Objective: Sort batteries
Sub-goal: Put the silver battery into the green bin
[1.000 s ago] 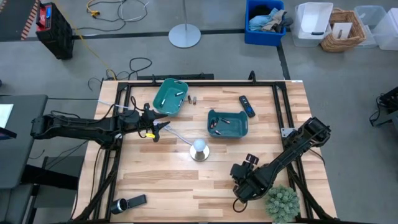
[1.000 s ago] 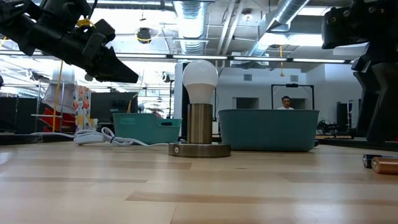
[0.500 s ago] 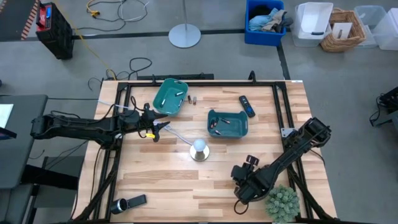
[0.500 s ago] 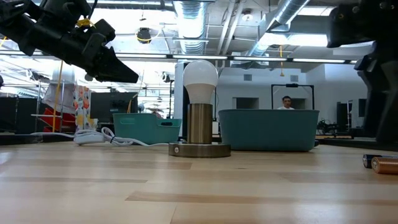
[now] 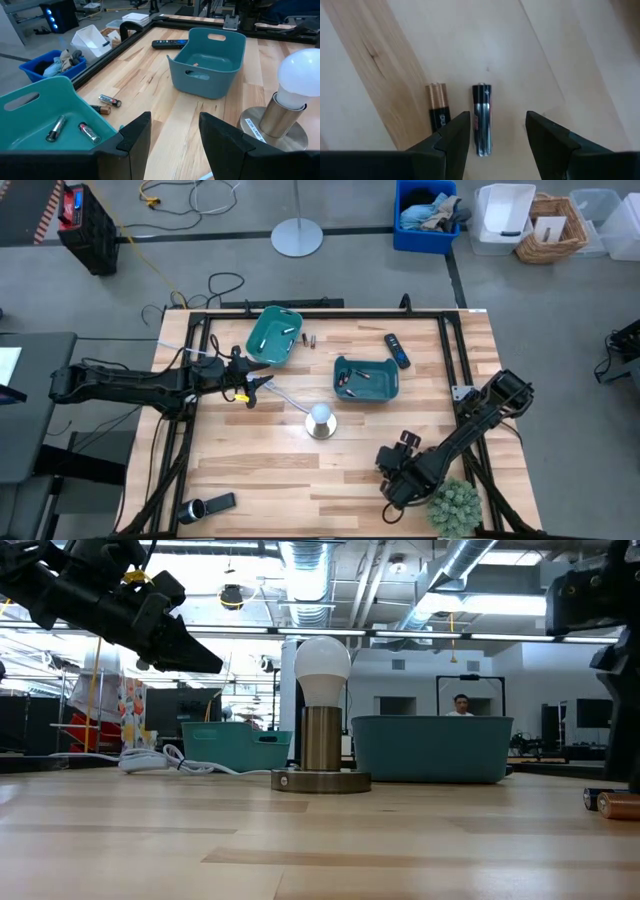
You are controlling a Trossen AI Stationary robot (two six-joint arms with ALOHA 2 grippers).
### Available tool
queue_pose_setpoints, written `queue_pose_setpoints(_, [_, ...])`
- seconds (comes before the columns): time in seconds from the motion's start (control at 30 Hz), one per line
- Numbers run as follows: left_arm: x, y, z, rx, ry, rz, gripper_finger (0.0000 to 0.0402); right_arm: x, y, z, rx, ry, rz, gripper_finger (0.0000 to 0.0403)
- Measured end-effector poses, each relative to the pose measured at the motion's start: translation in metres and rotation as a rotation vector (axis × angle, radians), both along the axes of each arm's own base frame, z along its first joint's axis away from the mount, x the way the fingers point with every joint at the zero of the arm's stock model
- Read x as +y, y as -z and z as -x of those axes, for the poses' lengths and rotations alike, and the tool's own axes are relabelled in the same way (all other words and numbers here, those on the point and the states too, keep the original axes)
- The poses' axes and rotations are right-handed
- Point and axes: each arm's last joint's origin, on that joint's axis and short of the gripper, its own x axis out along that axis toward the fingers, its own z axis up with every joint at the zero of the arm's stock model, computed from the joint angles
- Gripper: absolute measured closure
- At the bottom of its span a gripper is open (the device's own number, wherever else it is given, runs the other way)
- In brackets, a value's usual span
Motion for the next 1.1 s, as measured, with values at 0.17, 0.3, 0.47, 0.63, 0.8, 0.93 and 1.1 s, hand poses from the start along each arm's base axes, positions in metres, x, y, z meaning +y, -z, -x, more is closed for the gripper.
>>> queue_pose_setpoints(0.17, [0.0, 0.0, 0.0, 0.0, 0.0, 0.0, 0.0239, -0.001, 0.004, 0.001, 0.0, 0.0, -0.012, 0.0194])
queue_pose_setpoints(0.3, [0.0, 0.0, 0.0, 0.0, 0.0, 0.0, 0.0239, -0.003, 0.004, 0.0, 0.008, 0.008, -0.008, 0.0194])
queue_pose_setpoints(0.47, [0.0, 0.0, 0.0, 0.0, 0.0, 0.0, 0.0239, -0.007, 0.006, 0.001, 0.026, 0.017, 0.002, 0.0199])
queue_pose_setpoints(0.63, [0.0, 0.0, 0.0, 0.0, 0.0, 0.0, 0.0239, -0.01, 0.012, 0.001, 0.023, 0.024, -0.015, 0.0202])
queue_pose_setpoints(0.8, [0.0, 0.0, 0.0, 0.001, 0.0, 0.0, 0.0239, -0.016, 0.014, -0.001, 0.018, 0.042, -0.02, 0.0202])
queue_pose_setpoints(0.93, [0.0, 0.0, 0.0, 0.001, 0.0, 0.0, 0.0239, -0.021, 0.016, -0.003, 0.025, 0.062, -0.023, 0.0204])
queue_pose_setpoints(1.1, [0.0, 0.0, 0.0, 0.001, 0.0, 0.0, 0.0239, -0.027, 0.017, -0.007, 0.031, 0.084, -0.028, 0.0233])
